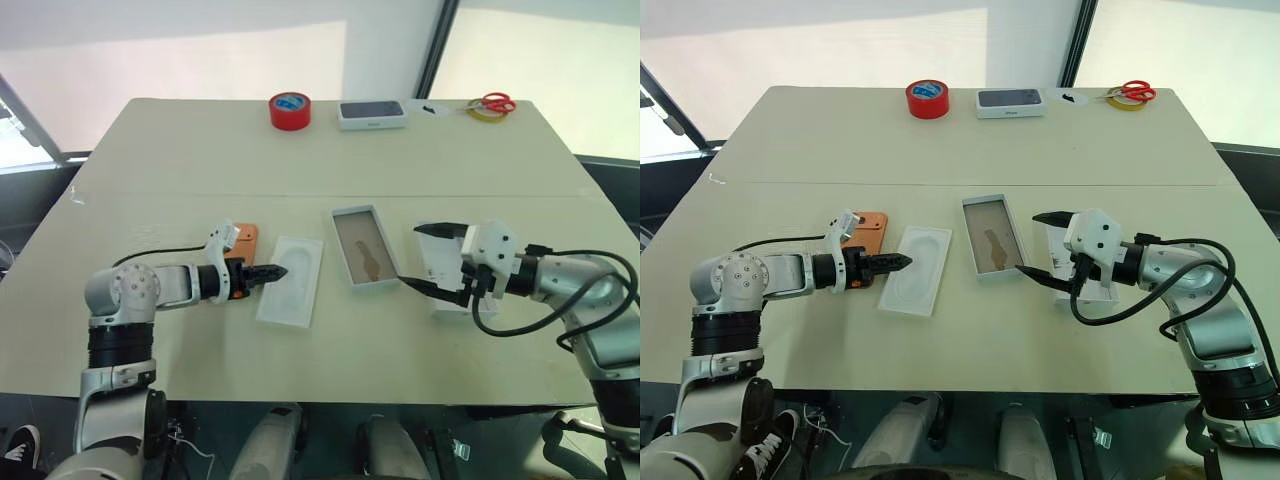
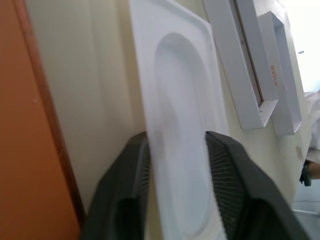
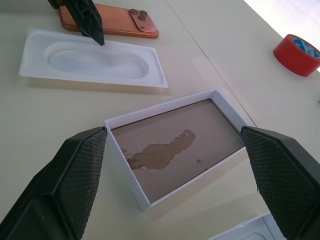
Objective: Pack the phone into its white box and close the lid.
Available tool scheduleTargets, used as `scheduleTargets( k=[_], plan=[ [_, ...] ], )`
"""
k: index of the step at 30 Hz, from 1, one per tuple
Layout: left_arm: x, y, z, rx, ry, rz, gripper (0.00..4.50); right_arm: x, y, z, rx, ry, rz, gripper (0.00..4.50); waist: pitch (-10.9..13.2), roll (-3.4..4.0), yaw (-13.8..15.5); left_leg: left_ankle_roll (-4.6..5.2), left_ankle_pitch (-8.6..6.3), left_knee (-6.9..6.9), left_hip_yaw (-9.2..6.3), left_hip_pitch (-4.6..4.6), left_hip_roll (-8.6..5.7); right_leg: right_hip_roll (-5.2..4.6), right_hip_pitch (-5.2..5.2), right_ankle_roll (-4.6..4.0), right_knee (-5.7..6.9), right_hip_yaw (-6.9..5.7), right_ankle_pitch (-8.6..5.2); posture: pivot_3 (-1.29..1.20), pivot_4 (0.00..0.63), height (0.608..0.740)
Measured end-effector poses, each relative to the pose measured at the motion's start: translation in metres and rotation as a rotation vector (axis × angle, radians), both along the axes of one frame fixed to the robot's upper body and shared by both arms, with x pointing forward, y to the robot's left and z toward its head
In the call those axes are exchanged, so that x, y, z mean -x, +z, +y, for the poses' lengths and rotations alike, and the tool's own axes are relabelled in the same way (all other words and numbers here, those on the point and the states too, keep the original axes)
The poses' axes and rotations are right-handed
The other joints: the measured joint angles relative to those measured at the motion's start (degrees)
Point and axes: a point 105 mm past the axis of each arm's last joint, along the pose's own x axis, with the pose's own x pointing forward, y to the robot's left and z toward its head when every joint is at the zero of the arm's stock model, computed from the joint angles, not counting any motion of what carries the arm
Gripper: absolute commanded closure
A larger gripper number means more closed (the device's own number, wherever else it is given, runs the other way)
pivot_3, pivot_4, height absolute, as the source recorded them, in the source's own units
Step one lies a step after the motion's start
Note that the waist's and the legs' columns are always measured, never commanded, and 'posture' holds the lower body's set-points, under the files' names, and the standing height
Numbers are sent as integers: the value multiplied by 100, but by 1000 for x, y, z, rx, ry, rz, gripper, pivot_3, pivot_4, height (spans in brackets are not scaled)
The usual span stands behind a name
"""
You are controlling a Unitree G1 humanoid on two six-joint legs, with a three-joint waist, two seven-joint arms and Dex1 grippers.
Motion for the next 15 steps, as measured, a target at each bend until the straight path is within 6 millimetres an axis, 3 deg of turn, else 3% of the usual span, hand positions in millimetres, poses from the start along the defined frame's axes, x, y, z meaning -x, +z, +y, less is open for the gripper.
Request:
scheduleTargets(
  k=[1, 2, 10, 15],
  plan=[
    [0, -1, 0, 4, 5, 11, 4434, 0, -2, 2, -2, 4, 4, 0, 0, 0, -1, 0, 0, 0, 0, 0, 0, 0, 0, 0, 0, 0, 0, 0, 150, 740],
    [0, 2, -1, 23, 8, 6, 4477, 0, -5, 6, -6, 8, 6, 0, -1, 0, 0, 0, 0, 0, 0, 1, 0, 0, 1, 0, 0, 0, 0, 0, 150, 740],
    [-5, 5, 1, 82, 67, 30, 4477, -14, -33, 32, 85, 97, 27, 0, -1, -1, -10, -5, 3, 0, 0, 4, 0, 2, 1, 1, 3, -2, 1, 0, 150, 740],
    [-10, 20, -1, 178, 96, 7, 4477, -24, -49, 41, 172, 154, 90, 0, 1, -5, -5, -25, 16, 4, 0, 3, -1, 3, 3, 2, 3, -5, 1, 0, 150, 740]
  ],
)
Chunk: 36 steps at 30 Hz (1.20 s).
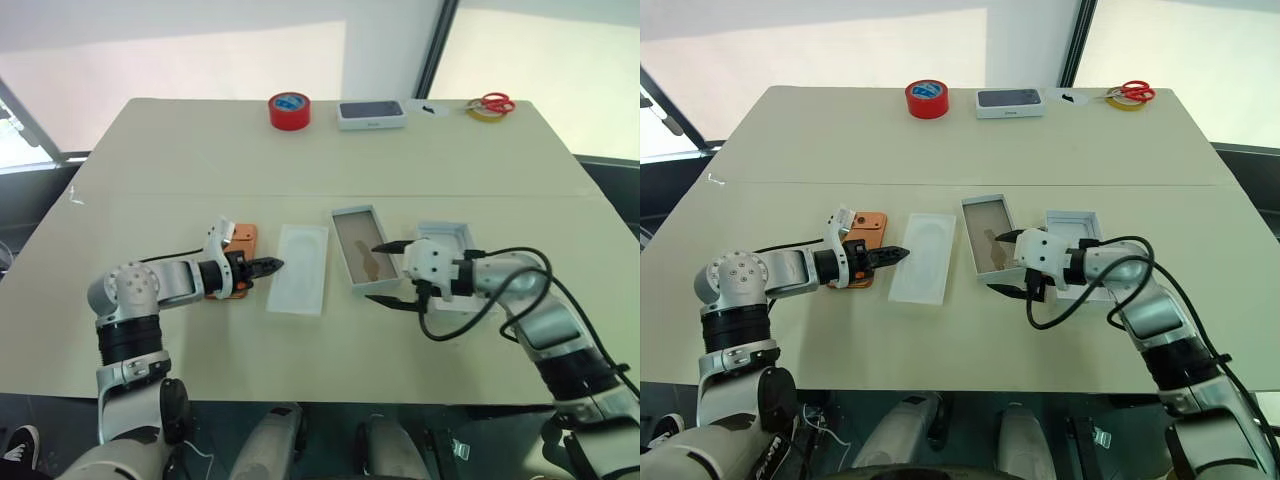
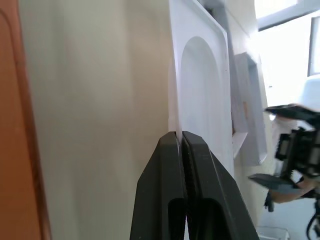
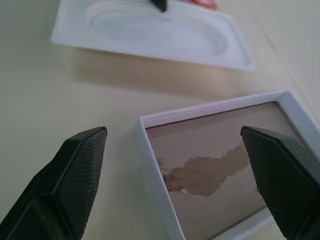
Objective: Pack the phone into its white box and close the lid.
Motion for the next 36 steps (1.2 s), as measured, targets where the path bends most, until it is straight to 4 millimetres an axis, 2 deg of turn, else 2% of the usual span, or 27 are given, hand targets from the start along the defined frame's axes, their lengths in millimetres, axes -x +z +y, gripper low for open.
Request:
scheduleTargets(
  k=[2, 5, 8, 12, 17, 22, 28, 31, 34, 36],
  plan=[
    [-1, 4, 4, -15, 29, -17, 4477, -3, -4, 2, 19, 19, 50, 0, 1, -2, -10, -1, 1, 0, 0, 0, 0, 0, 1, 0, 0, 1, 0, 0, 150, 740],
    [-1, 10, 7, -33, 53, -60, 4500, -5, -13, 6, 47, 49, 114, 826, 1, -2, -30, -2, 1, 0, 0, 0, 1, 2, 1, 0, 1, 0, 0, 0, 150, 740],
    [-1, 15, 9, -48, 80, -105, 4500, -8, -23, 9, 59, 45, 150, 2328, 1, -2, -30, -5, 1, -1, 0, 0, 1, 2, 0, 0, 1, 1, 0, 0, 150, 740],
    [-2, 20, 14, -40, 112, -141, 4500, -12, -22, 9, 62, 35, 166, 4448, 1, -2, -29, -14, -4, -1, 0, 0, 1, 3, 0, 0, 1, 1, 0, 0, 150, 740],
    [-5, 29, 21, -15, 187, -174, 4500, -10, -23, 14, 53, 46, 195, 4448, 1, -3, -25, -15, -5, 0, -1, 0, 1, 3, 1, 0, 1, 0, 0, 0, 150, 740],
    [-9, 39, 10, 57, 208, -193, 4500, -1, -15, 47, -13, 79, 174, 4448, 1, -3, -24, -15, -5, 0, -2, 0, 1, 4, 0, 0, 2, 0, 1, 0, 150, 740],
    [-13, 56, 7, 41, 236, -287, 4500, 13, -18, 64, -40, 59, 198, 4448, 1, -4, -8, -17, -5, 0, -1, -1, 0, 4, -1, 0, 2, 1, 1, 0, 150, 740],
    [-13, 54, 3, 45, 232, -279, 4500, 15, -17, 66, -51, 44, 223, 3556, 1, -4, -4, -12, -8, 0, -1, -1, 0, 4, 0, 0, 2, 1, 1, 0, 150, 740],
    [-12, 50, -3, 53, 216, -266, 4500, 12, -15, 63, -76, 12, 235, 2009, 1, -4, -3, -3, -13, 0, -1, -1, 0, 4, -1, 0, 2, 1, 1, 0, 150, 740],
    [-10, 44, -7, 53, 207, -246, 4500, 7, -9, 54, -74, -18, 193, 991, 1, -4, 6, -1, -14, 0, -1, -1, -1, 4, 0, 0, 1, 1, 1, 0, 150, 740]
  ],
)
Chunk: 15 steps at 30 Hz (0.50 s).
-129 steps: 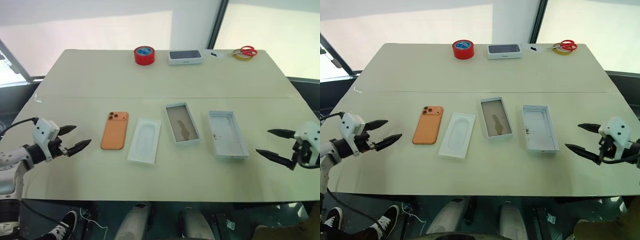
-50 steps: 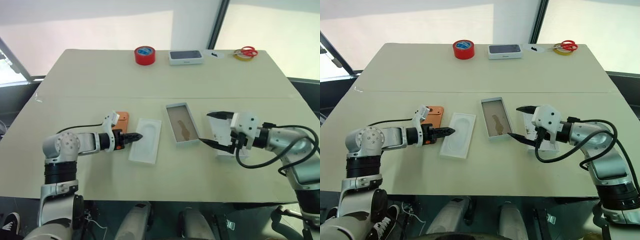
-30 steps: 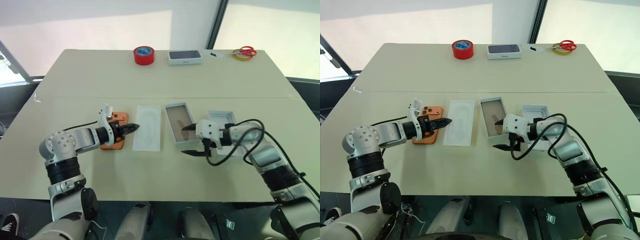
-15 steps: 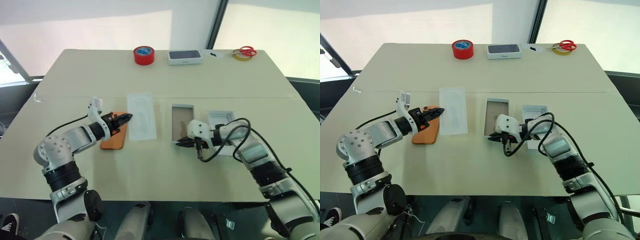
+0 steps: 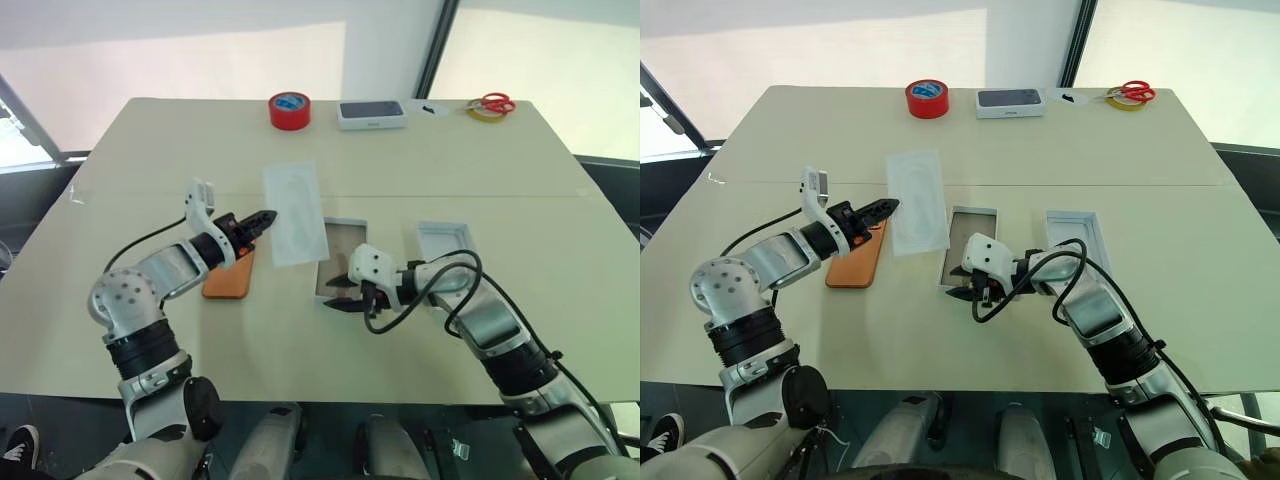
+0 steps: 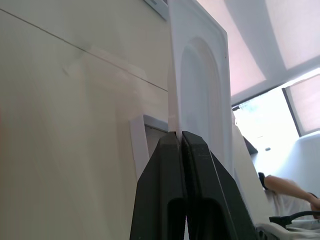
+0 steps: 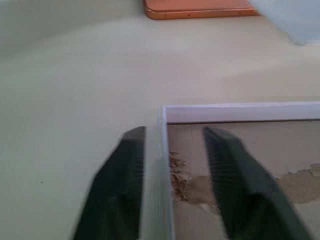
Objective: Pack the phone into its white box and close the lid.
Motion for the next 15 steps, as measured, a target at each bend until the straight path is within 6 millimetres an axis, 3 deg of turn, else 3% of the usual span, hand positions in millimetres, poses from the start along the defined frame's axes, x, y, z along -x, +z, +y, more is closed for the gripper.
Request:
scheduleTargets(
  k=[2, 4, 8, 12, 15],
  plan=[
    [2, -6, -5, -3, -17, 18, 4500, -5, 13, -17, -2, -52, -44, 32, 0, -1, 12, 8, -5, 0, 0, 0, -1, -1, 1, 0, 0, 0, 0, 0, 150, 740],
    [2, -7, -11, -5, -35, 20, 4500, -6, 21, -39, 5, -98, -61, 32, -1, -2, 26, 10, -6, 1, -2, 0, -2, -3, 6, 0, -3, -4, 0, 0, 150, 740],
    [4, -18, -19, -13, -54, 42, 4500, -2, 17, -96, 76, -226, -42, 32, 0, -4, -1, 16, -10, 3, 1, 0, -6, -8, 30, 0, -7, -1, 0, 0, 150, 740],
    [6, -24, -46, -6, -133, 42, 4500, -4, 26, -118, 29, -286, -61, 32, 0, -3, -22, 16, -10, 2, 2, 0, 0, -6, 31, 0, -5, -2, -1, 0, 150, 740],
    [2, -31, -52, -6, -133, 59, 4500, -8, 36, -133, 17, -339, -95, 32, 0, -4, -16, 19, -8, 2, 2, 0, 0, -6, 31, -1, -6, -2, -1, 0, 150, 740]
  ],
)
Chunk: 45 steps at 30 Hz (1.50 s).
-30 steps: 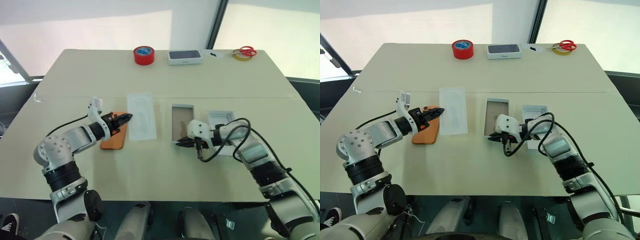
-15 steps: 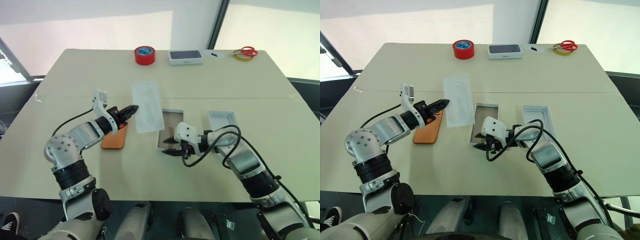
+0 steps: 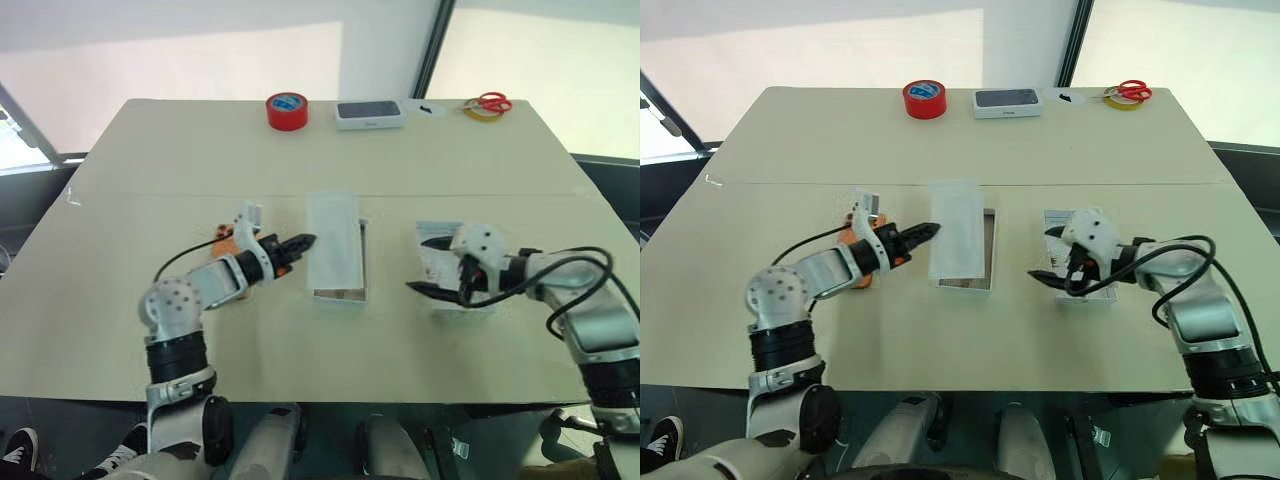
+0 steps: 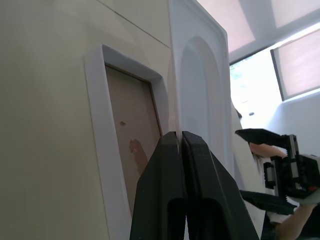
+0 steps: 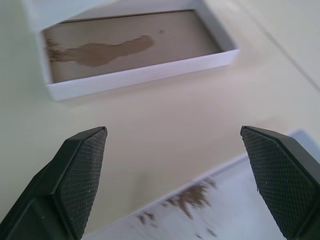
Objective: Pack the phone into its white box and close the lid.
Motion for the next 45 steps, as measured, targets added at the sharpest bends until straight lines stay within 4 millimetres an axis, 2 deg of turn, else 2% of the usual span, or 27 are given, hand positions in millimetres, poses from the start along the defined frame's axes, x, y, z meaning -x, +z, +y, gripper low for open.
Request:
scheduleTargets(
  k=[7, 10, 13, 18, 21, 24, 28, 30, 31, 37, 40, 43, 45],
  plan=[
    [-6, -10, -5, -24, 0, 21, 4500, 3, -8, -8, -4, -44, 3, 32, 0, -1, 28, 6, 2, 2, 0, -1, -4, -5, 2, 0, -4, -1, 0, 0, 150, 740],
    [-5, -9, -9, -26, -25, 14, 3525, 3, -7, -8, -2, -50, -7, 0, 1, -1, 23, 6, 2, 2, -1, -1, -4, -5, 1, 0, -4, -2, 0, 0, 150, 740],
    [-4, -5, -13, -24, -51, 0, 2020, 2, -7, -7, -6, -55, -15, 0, 1, -1, 23, 7, 3, 2, -1, -1, -4, -5, 2, 0, -3, -2, -1, 0, 150, 740],
    [-7, -1, -5, -56, -40, -18, 2020, 2, -5, -2, -16, -51, -32, 0, 1, -1, 11, 7, 3, 1, -2, -1, -2, -3, 1, 0, -3, -2, -1, 0, 150, 740],
    [-5, 4, 9, -105, -32, -64, 2020, -3, -4, 14, -53, -17, -48, 0, 0, 0, -35, 5, 5, -3, -2, -1, 0, 0, -2, 0, -1, 0, -1, 0, 150, 740],
    [1, 8, 19, -155, -35, -127, 1979, -13, 6, 40, -118, 22, -87, 918, 0, 0, -49, 2, 7, -5, -3, -1, 1, 0, -4, 0, 0, 0, 0, 0, 150, 740],
    [7, 16, 48, -327, -21, -342, 1979, -30, 19, 89, -181, 78, -168, 2952, -1, 1, -132, -36, 24, -22, -2, 1, 2, 2, -35, -2, 0, 3, -1, 0, 150, 740],
    [12, 23, 63, -410, -34, -480, 1979, -35, 15, 103, -171, 82, -190, 4138, 0, 3, -123, -43, 23, -30, -1, 1, 1, 1, -41, -4, -2, 5, 0, 0, 150, 740],
    [19, 27, 68, -434, -57, -554, 1979, -37, 11, 108, -146, 91, -199, 4469, 0, 4, -110, -43, 23, -32, -1, 1, -1, 0, -42, -4, -4, 5, -1, 0, 150, 740],
    [40, 27, 99, -556, -78, -774, 1979, -37, -15, 120, 9, 150, -215, 4469, 1, 6, -79, -17, 5, -34, -1, 1, -3, -2, -46, -7, -5, 6, 0, 0, 150, 740],
    [41, 25, 113, -576, -53, -784, 1979, -29, -24, 128, 68, 225, -213, 4469, 1, 7, -95, -17, 5, -36, -3, 0, -1, 0, -49, -7, -2, 5, 0, 0, 150, 740],
    [42, 23, 117, -581, -39, -778, 1979, -17, -43, 127, 143, 307, -152, 4469, 1, 7, -98, -16, 5, -36, -3, 0, -2, 0, -48, -6, -2, 5, 1, 0, 150, 740],
    [43, 19, 118, -587, -37, -761, 1979, -10, -47, 129, 154, 346, -120, 4469, 2, 7, -115, -16, 5, -36, -3, 0, -1, 0, -49, -6, -1, 6, 1, 0, 150, 740]
  ],
)
